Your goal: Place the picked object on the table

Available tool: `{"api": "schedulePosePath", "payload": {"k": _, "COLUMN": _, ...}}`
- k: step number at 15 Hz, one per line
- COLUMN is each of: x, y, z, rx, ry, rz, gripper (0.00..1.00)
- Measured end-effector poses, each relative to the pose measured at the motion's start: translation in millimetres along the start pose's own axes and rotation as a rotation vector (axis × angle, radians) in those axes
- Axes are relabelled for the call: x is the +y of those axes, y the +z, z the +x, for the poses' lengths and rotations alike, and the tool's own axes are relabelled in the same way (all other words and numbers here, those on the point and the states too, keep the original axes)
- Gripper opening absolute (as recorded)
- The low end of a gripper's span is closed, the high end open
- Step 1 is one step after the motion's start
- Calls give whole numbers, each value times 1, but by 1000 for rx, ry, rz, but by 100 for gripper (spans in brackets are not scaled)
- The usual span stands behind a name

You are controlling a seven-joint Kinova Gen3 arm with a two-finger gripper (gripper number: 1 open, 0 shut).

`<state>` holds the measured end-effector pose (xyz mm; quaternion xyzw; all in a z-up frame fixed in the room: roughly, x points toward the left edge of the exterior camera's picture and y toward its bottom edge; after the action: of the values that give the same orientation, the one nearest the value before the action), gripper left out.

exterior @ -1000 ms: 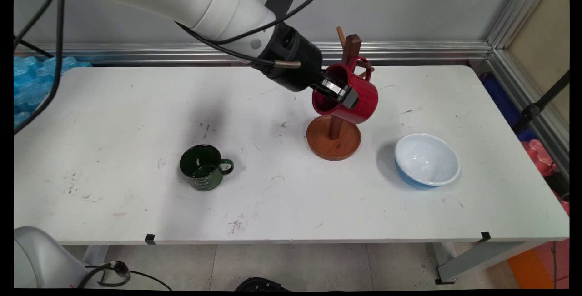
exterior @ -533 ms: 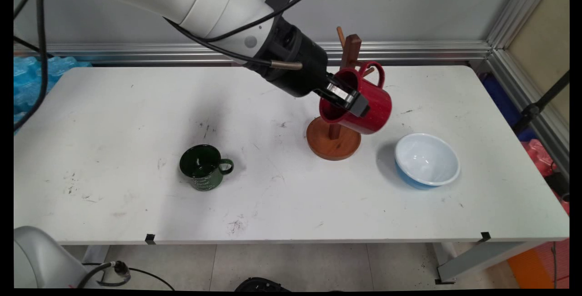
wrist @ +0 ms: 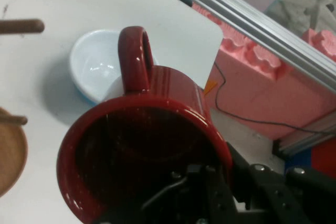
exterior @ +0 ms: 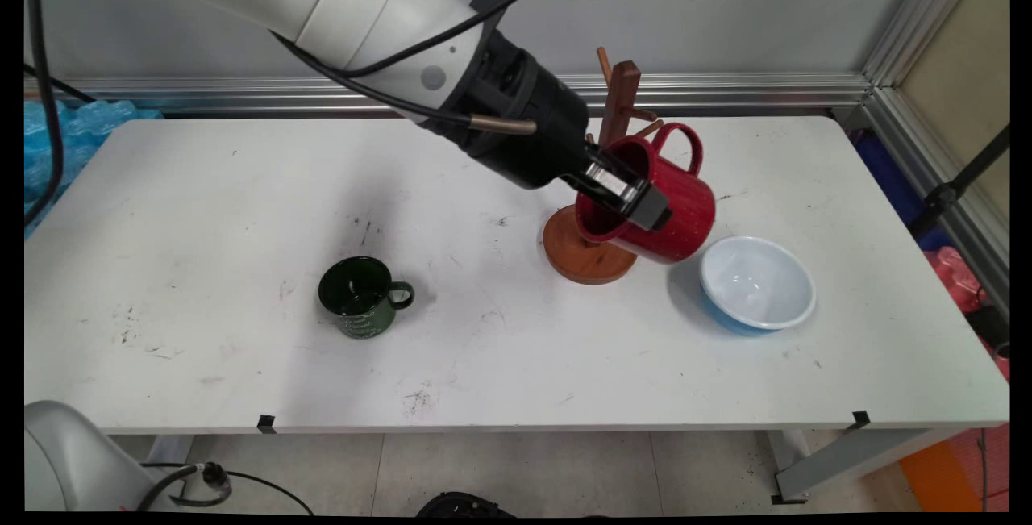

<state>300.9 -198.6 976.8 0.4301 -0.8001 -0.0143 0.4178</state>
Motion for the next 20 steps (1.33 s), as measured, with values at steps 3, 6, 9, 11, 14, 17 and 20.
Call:
{"api": "schedulePosePath", "payload": {"k": 3, "x": -1, "y": -8, "z": -5, "rx": -28, "ry": 0, "rz": 27, "gripper": 0}}
{"api": "schedulePosePath", "payload": {"k": 6, "x": -8, "y": -20, "z": -11, "rx": -76, "ry": 6, "rz": 76, "gripper": 0}}
{"api": "schedulePosePath", "payload": {"k": 9, "x": -23, "y": -39, "z": -16, "rx": -137, "ry": 25, "rz": 138, "gripper": 0}}
{"api": "schedulePosePath", "payload": {"k": 11, "x": -37, "y": -53, "z": -19, "rx": -175, "ry": 44, "rz": 180, "gripper": 0}}
{"api": "schedulePosePath", "payload": {"k": 14, "x": -60, "y": -71, "z": -22, "rx": -228, "ry": 76, "rz": 242, "gripper": 0}}
{"api": "schedulePosePath", "payload": {"k": 17, "x": -77, "y": -82, "z": -22, "rx": -268, "ry": 102, "rz": 291, "gripper": 0}}
{"api": "schedulePosePath", "payload": {"k": 20, "x": -97, "y": -90, "z": -22, "rx": -319, "ry": 131, "rz": 350, "gripper": 0}}
